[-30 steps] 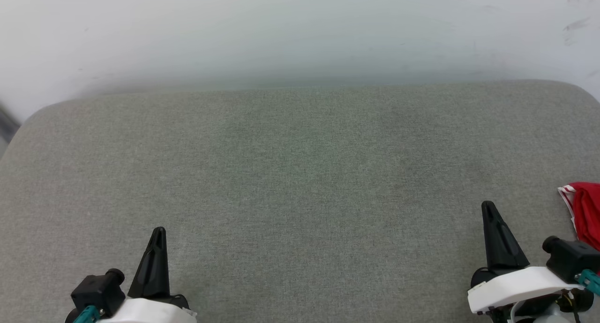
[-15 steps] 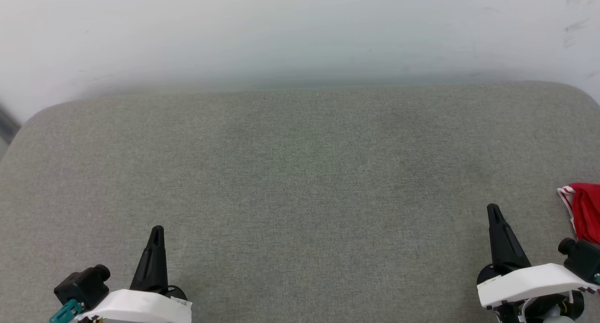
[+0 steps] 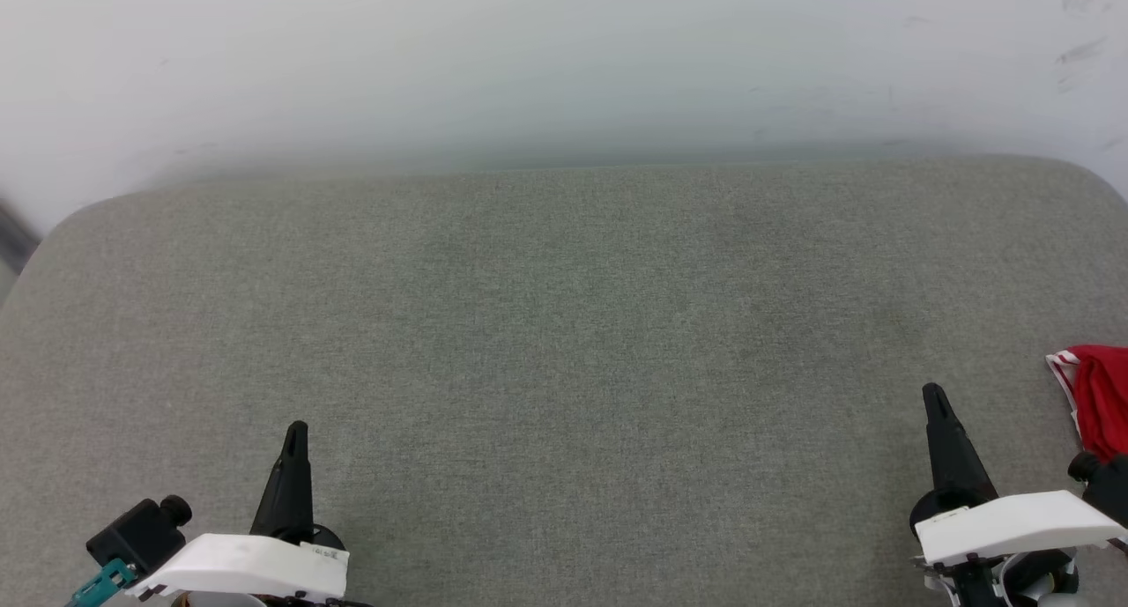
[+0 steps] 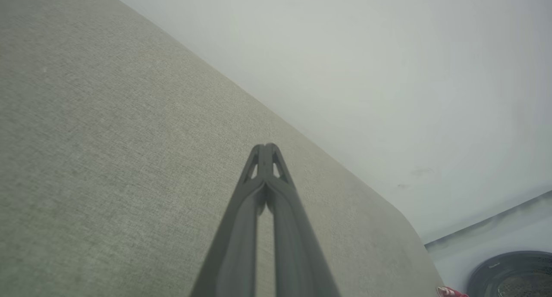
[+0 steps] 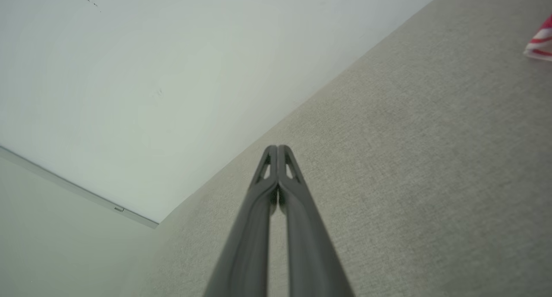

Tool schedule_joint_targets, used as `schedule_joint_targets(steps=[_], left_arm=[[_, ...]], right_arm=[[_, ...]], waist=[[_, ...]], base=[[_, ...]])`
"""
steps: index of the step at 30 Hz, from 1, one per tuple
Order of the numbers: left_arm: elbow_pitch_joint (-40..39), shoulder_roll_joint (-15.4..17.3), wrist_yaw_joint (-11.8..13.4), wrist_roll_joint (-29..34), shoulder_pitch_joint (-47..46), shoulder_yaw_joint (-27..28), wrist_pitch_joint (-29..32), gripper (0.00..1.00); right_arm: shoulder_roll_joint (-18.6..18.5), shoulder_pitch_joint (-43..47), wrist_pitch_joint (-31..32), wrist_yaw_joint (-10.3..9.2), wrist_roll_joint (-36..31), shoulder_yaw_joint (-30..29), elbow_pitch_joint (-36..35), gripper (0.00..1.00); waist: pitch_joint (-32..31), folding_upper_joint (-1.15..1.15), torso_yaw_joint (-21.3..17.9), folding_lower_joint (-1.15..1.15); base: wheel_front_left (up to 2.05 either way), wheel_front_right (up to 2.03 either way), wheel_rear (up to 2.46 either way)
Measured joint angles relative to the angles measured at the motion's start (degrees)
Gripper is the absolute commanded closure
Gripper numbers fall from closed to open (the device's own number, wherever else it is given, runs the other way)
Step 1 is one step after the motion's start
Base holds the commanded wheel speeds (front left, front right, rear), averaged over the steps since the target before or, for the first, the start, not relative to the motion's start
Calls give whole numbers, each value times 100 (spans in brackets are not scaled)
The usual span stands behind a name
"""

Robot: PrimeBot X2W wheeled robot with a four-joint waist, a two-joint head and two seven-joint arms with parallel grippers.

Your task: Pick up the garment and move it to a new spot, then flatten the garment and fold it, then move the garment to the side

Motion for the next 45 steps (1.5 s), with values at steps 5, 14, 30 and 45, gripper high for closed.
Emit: schedule_joint_targets(steps=[5, 14, 30, 45], left_arm=[[44, 3, 0, -399, -68, 5, 96, 100], [132, 9, 0, -1062, -137, 21, 259, 100], [269, 16, -1, -2098, -274, 54, 510, 100], [381, 19, -1, -2943, -370, 88, 740, 100]], right_arm=[[-1, -18, 78, 0, 376, -27, 25, 100], [-1, -63, 210, 0, 1022, -69, 64, 100], [-1, -124, 450, 0, 2022, -147, 133, 100], [-1, -193, 641, 0, 2829, -212, 189, 100]], waist=[[-9, 0, 0, 0], [-25, 0, -2, 0], [-53, 0, -3, 0], [-79, 0, -5, -1]], base=[[0, 0, 0], [0, 0, 0], [0, 0, 0], [0, 0, 0]])
